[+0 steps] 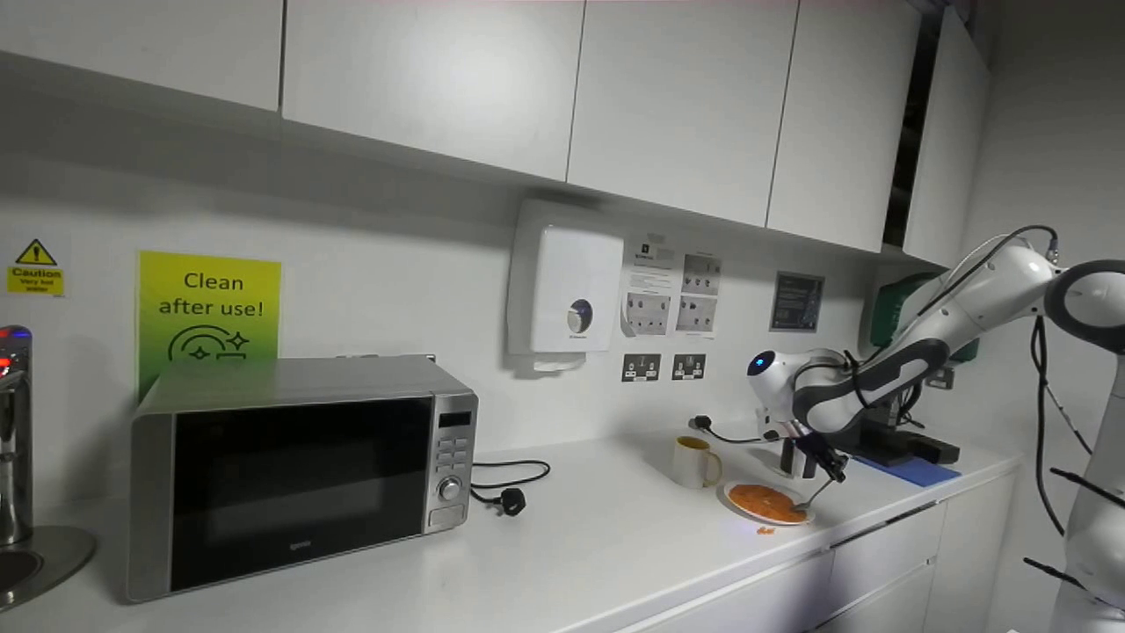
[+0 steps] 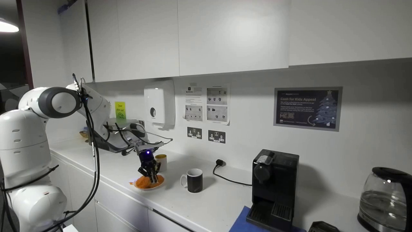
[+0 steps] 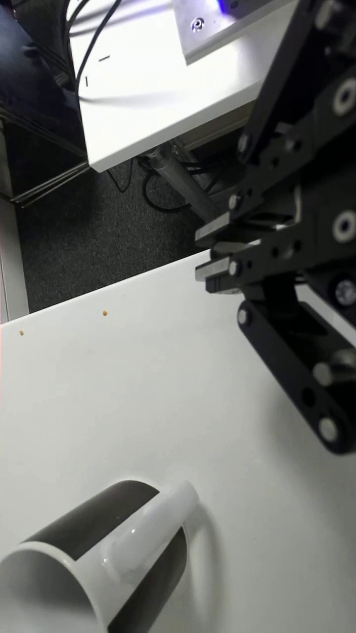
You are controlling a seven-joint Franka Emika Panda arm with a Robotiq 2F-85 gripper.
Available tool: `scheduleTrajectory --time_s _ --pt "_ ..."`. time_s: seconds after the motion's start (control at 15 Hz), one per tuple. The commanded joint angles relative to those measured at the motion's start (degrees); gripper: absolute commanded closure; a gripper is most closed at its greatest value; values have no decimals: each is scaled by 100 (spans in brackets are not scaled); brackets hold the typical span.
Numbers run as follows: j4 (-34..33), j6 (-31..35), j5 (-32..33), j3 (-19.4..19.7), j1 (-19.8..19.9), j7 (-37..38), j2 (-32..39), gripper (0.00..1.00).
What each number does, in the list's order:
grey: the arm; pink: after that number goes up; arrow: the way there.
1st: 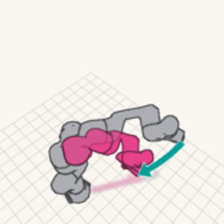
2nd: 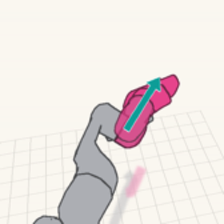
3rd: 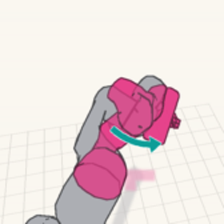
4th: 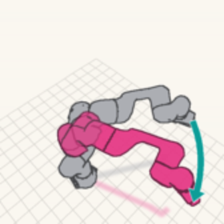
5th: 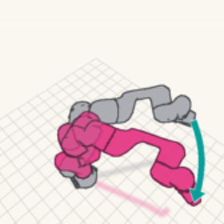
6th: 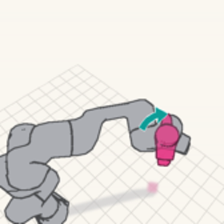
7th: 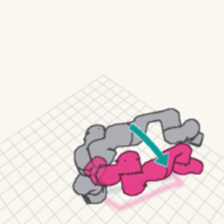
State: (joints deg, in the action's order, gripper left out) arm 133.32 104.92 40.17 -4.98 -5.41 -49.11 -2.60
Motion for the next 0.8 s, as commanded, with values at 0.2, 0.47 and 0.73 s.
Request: scheduleTrajectory --time_s 0.2,0.47,0.73 --pt "-306 67 -69 -61 -32 53 267 97" --pt "-403 138 -121 -124 -47 101 399 97" --pt "-415 384 -183 -160 -85 141 498 97"
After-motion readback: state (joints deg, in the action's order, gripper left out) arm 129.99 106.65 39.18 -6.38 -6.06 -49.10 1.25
